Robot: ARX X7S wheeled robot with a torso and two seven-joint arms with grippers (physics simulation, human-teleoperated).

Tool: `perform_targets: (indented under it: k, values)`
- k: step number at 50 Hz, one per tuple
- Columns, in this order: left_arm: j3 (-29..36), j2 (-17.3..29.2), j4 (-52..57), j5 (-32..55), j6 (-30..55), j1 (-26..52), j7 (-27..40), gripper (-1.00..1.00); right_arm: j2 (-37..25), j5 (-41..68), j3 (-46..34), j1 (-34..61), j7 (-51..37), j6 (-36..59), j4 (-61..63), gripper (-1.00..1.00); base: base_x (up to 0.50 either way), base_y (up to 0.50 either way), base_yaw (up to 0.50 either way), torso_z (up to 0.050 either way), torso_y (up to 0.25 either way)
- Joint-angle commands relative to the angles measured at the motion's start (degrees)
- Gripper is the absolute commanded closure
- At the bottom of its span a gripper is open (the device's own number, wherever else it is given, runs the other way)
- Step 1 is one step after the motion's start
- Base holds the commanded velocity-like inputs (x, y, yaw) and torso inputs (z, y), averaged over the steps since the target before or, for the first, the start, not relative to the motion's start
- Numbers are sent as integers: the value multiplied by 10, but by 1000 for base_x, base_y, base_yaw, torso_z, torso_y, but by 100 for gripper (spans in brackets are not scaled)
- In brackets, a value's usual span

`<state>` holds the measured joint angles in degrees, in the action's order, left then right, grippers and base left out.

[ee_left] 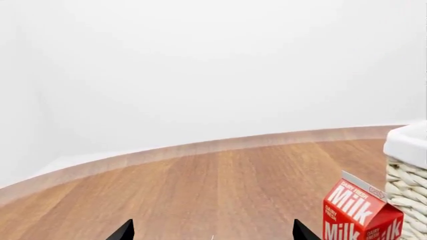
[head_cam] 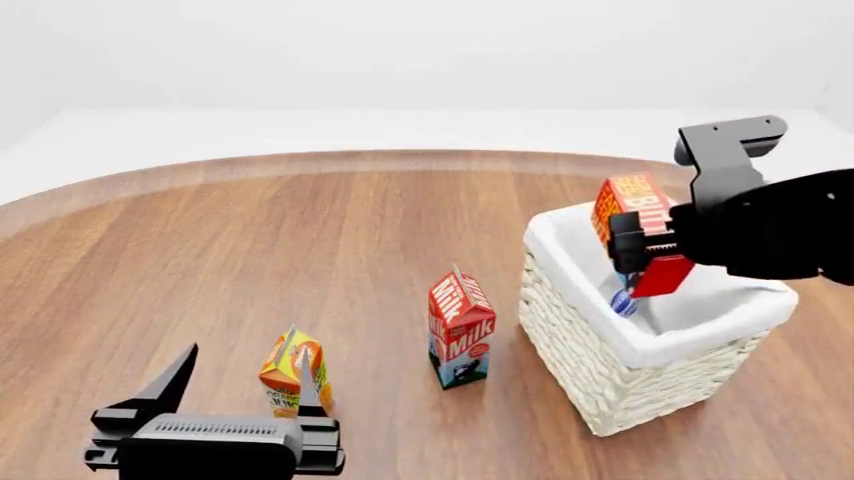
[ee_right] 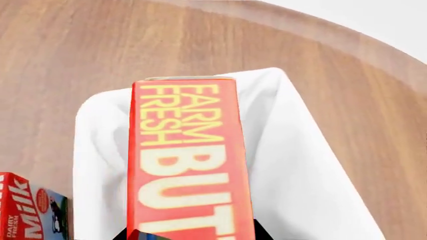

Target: Pick up the cream cheese box and the butter, and put them in the basket.

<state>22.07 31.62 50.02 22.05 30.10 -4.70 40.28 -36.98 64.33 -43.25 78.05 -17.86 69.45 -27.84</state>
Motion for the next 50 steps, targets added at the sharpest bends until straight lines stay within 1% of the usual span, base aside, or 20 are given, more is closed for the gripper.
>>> perform_targets:
  k: [1,16,50]
  values:
    - [3,0,1,0,2,2,2,-100,7,-46,-8,12,23,-26,-43,100,0,0,0,0,0]
    - [0,3,2,4,0,1,3,-100,28,-73,-26,15,46,-53,-100,100,0,0,0,1,1]
    - [3,5,1,7,1,5,8,-100,38,-89,-40,8,60,-72,-126,100,0,0,0,0,1]
